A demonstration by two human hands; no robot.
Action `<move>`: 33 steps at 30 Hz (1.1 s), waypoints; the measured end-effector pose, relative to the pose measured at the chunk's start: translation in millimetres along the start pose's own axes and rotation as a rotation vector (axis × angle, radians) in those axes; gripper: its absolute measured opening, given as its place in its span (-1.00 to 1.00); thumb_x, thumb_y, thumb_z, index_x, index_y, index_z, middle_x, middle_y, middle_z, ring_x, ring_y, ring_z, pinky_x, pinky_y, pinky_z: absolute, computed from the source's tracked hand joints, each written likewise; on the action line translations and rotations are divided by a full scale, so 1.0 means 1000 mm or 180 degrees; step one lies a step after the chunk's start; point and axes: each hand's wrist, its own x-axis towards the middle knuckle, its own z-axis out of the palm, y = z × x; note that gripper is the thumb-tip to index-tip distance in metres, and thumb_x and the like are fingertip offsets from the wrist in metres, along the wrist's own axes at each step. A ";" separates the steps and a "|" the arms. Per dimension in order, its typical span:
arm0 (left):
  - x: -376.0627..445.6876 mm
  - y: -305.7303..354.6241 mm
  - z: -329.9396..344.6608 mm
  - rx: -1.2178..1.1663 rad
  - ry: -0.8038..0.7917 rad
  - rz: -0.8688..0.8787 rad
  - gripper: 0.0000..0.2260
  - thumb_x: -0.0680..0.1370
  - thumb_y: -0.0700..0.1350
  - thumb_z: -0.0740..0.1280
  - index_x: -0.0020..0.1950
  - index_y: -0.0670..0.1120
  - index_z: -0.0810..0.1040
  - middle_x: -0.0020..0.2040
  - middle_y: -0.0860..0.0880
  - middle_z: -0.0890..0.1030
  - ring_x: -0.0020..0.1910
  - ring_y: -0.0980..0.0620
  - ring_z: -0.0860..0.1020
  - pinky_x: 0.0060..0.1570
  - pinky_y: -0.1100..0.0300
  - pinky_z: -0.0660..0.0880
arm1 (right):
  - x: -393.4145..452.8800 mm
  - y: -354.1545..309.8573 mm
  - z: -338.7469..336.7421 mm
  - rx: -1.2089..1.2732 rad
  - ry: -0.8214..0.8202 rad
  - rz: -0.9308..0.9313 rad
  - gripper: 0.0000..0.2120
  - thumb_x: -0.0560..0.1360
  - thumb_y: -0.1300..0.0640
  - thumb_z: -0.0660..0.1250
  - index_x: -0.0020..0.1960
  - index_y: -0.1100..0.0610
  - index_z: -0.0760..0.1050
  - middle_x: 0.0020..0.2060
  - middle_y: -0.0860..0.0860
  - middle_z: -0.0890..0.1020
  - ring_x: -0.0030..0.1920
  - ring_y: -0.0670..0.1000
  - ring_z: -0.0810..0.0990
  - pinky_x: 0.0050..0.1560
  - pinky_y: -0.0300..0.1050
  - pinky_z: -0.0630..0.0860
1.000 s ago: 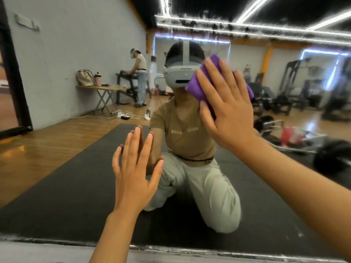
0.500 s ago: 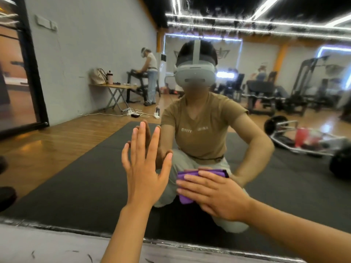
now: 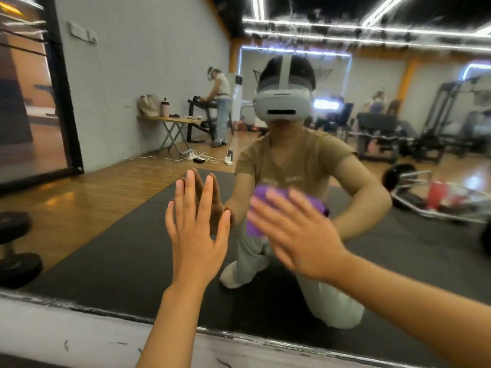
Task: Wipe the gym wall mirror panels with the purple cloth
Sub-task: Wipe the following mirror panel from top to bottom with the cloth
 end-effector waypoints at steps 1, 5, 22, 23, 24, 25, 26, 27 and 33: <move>0.000 0.000 0.000 -0.0012 -0.0038 -0.0001 -0.40 0.66 0.15 0.08 0.64 0.18 -0.12 0.66 0.08 -0.22 0.63 0.04 -0.22 0.52 0.18 -0.36 | -0.019 -0.017 0.010 -0.0030 -0.0270 -0.0332 -0.25 0.47 -0.03 0.27 0.62 0.05 0.15 0.61 0.05 0.12 0.63 0.12 -0.03 0.61 0.13 -0.20; 0.001 -0.001 0.001 -0.0039 -0.0094 0.0001 -0.40 0.66 0.15 0.05 0.65 0.16 -0.13 0.65 0.07 -0.23 0.62 0.05 -0.24 0.53 0.16 -0.36 | -0.077 -0.059 0.036 -0.0272 -0.1034 -0.1190 -0.10 0.38 -0.20 0.44 0.59 0.03 0.14 0.58 -0.03 0.15 0.62 0.10 -0.14 0.59 0.10 -0.31; -0.003 -0.011 -0.001 -0.0065 0.0076 -0.0082 -0.43 0.68 0.10 0.06 0.65 0.05 -0.03 0.66 0.06 -0.11 0.63 0.08 -0.12 0.56 0.17 -0.26 | 0.093 0.045 -0.030 0.0068 0.0987 0.1239 -0.50 0.68 0.13 0.17 0.59 0.19 0.23 0.57 0.15 0.26 0.59 0.19 0.16 0.60 0.13 0.01; -0.002 -0.012 -0.001 -0.0078 0.0099 -0.0051 -0.45 0.68 0.08 0.06 0.65 0.04 -0.01 0.66 0.05 -0.09 0.63 0.09 -0.12 0.56 0.17 -0.25 | 0.087 0.033 -0.024 0.0060 0.0959 0.1149 -0.49 0.67 0.13 0.20 0.59 0.19 0.24 0.58 0.14 0.25 0.59 0.19 0.16 0.60 0.15 0.02; -0.002 -0.012 -0.001 -0.0093 0.0114 -0.0009 -0.46 0.69 0.05 0.05 0.65 0.03 0.00 0.67 0.04 -0.08 0.63 0.09 -0.11 0.56 0.16 -0.25 | 0.079 0.019 -0.016 0.0051 0.0864 0.0995 -0.47 0.65 0.13 0.22 0.59 0.18 0.24 0.58 0.14 0.24 0.60 0.19 0.15 0.60 0.16 0.02; -0.002 -0.014 0.000 -0.0110 0.0120 0.0015 -0.47 0.69 0.03 0.04 0.65 0.03 0.01 0.67 0.04 -0.08 0.63 0.09 -0.11 0.56 0.16 -0.25 | 0.070 0.004 -0.008 0.0033 0.0713 0.0793 -0.44 0.63 0.12 0.23 0.60 0.17 0.22 0.59 0.12 0.22 0.60 0.19 0.13 0.60 0.17 0.00; -0.003 -0.016 0.000 -0.0137 0.0135 -0.0026 -0.48 0.69 0.02 0.04 0.65 0.04 0.01 0.67 0.04 -0.09 0.63 0.08 -0.12 0.56 0.16 -0.25 | 0.060 -0.011 0.002 -0.0007 0.0514 0.0556 -0.40 0.61 0.11 0.24 0.61 0.15 0.19 0.61 0.11 0.17 0.61 0.17 0.10 0.61 0.17 -0.04; -0.004 -0.018 -0.001 -0.0178 0.0163 -0.0161 -0.48 0.69 0.02 0.02 0.66 0.05 0.00 0.66 0.06 -0.11 0.63 0.08 -0.14 0.56 0.16 -0.25 | 0.048 -0.026 0.011 -0.0077 0.0300 0.0304 -0.36 0.58 0.09 0.24 0.63 0.13 0.15 0.62 0.09 0.11 0.62 0.15 0.05 0.61 0.15 -0.11; -0.008 -0.034 -0.012 -0.0183 0.0128 -0.0560 -0.50 0.69 0.08 -0.08 0.63 0.19 -0.11 0.61 0.23 -0.27 0.60 0.16 -0.25 0.52 0.09 -0.21 | -0.025 -0.090 0.053 -0.0227 -0.0634 -0.0964 -0.03 0.45 -0.03 0.36 0.65 0.17 -0.13 0.62 0.11 -0.09 0.62 0.14 -0.18 0.59 0.12 -0.31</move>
